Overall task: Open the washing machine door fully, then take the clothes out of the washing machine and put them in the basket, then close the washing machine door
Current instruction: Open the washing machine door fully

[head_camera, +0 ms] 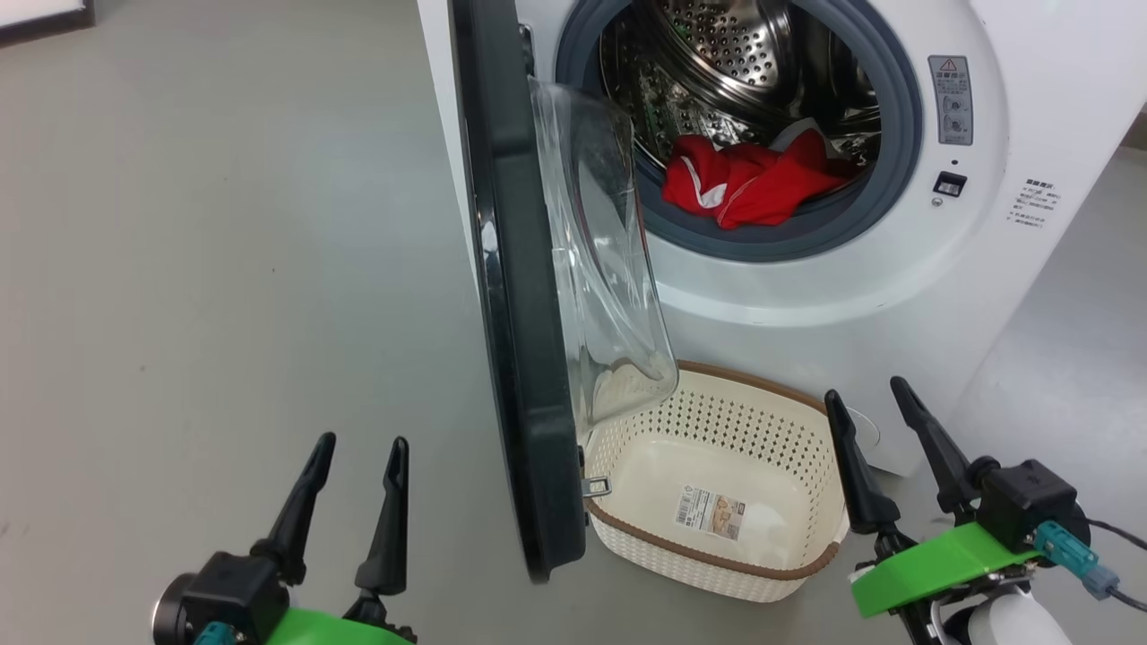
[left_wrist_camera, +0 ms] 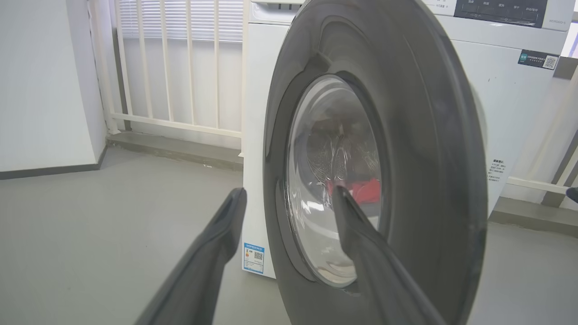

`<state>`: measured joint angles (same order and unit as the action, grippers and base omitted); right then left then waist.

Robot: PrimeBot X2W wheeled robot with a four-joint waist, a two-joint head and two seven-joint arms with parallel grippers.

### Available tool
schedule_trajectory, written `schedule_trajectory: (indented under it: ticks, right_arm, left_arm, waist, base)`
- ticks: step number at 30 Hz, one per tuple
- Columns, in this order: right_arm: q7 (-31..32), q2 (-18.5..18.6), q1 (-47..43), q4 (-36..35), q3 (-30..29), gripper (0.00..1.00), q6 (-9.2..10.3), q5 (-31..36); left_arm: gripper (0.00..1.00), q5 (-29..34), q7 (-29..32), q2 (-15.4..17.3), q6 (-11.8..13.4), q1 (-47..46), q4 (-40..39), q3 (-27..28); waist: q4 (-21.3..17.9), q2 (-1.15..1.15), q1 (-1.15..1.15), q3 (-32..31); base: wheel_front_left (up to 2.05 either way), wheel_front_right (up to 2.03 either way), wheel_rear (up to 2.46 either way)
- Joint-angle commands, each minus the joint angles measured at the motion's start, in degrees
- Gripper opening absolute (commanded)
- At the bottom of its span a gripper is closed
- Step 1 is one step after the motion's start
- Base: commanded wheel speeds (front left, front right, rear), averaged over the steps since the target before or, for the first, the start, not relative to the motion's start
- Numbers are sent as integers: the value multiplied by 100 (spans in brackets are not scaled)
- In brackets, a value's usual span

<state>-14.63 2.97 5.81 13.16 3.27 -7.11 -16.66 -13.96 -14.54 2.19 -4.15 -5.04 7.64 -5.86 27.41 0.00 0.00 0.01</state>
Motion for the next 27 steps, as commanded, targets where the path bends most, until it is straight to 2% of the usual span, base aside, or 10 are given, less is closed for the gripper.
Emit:
schedule_trajectory:
  ticks: [1,18,19,21,22,27]
  right_arm:
    - [-36,-7,15,-200,128,100,-37,-13]
    - [-37,-9,-19,-132,329,100,-37,-160]
    - [-37,-9,-19,-123,350,100,-37,-178]
    - [-37,-9,-19,-102,382,100,-37,-192]
    - [-37,-9,-19,-97,387,100,-37,-199]
    - [-37,-9,-14,-55,423,100,-37,-227]
  left_arm:
    - [100,96,-46,68,-23,-34,-114,170]
    - [100,245,-46,68,-4,-20,20,200]
    - [71,249,-46,68,-8,-22,27,195]
    - [6,260,-46,68,-21,-28,46,169]
    - [0,260,-46,68,-29,-35,52,149]
    - [0,205,-46,68,-75,-143,36,21]
  waist:
    - [2,0,0,-32]
    - [-70,0,0,-82]
    - [-70,0,0,-84]
    - [-70,0,0,-94]
    - [-69,0,0,-91]
    - [-64,0,0,-82]
  base:
    - [0,0,0]
    - [0,0,0]
    - [0,0,0]
    - [0,0,0]
    - [0,0,0]
    - [0,0,0]
